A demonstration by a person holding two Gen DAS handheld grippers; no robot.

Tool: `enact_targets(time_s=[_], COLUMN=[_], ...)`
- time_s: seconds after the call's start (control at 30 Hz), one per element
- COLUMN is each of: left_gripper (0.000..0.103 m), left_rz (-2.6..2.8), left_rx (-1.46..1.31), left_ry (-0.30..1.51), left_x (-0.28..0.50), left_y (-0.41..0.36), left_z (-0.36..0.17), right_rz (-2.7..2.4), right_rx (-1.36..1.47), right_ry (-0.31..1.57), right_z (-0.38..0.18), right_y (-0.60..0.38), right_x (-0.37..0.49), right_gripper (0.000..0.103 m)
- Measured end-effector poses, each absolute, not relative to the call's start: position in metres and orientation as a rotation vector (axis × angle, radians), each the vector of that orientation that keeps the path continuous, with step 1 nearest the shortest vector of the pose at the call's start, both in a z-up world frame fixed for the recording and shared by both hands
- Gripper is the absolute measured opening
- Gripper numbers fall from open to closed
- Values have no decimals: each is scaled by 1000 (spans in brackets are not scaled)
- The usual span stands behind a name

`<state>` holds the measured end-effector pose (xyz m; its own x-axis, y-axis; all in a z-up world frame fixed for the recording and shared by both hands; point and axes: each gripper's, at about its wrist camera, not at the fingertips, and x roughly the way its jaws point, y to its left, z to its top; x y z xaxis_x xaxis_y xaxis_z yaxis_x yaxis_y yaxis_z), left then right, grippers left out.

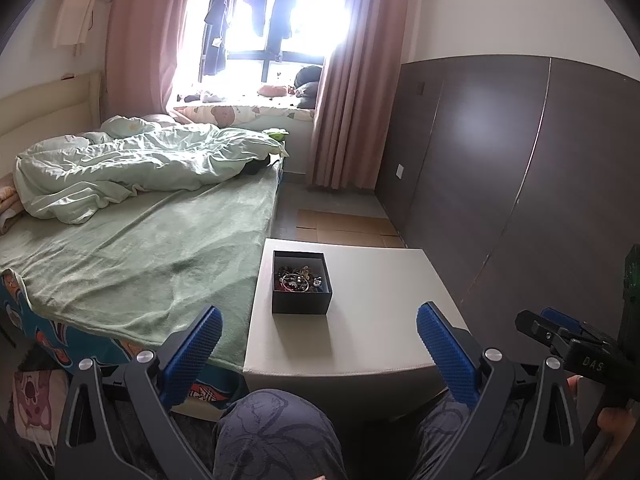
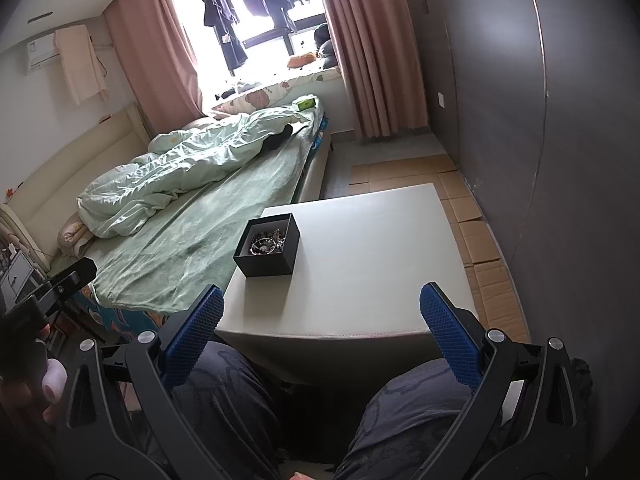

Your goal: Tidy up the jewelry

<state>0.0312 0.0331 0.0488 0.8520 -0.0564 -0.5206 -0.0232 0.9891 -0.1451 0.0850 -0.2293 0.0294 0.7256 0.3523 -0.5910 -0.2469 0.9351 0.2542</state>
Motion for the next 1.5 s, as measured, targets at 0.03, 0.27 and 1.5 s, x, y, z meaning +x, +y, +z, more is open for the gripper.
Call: enact_targets(time_s=[0.03, 0.27, 1.5], left_gripper=[95, 95, 90], left_rz=[-18, -25, 383], left_rx=[-147, -154, -572], left_ry=[552, 556, 720], left_x=[32, 34, 110], left_y=[33, 34, 166], left_z=[49, 45, -138], right_rz=[331, 323, 528], right_rx=[161, 157, 40], right_ry=[682, 691, 1235], right_z=[29, 26, -119], right_y=[-229, -228, 50], right_x=[85, 86, 350], right_gripper=[98, 98, 24])
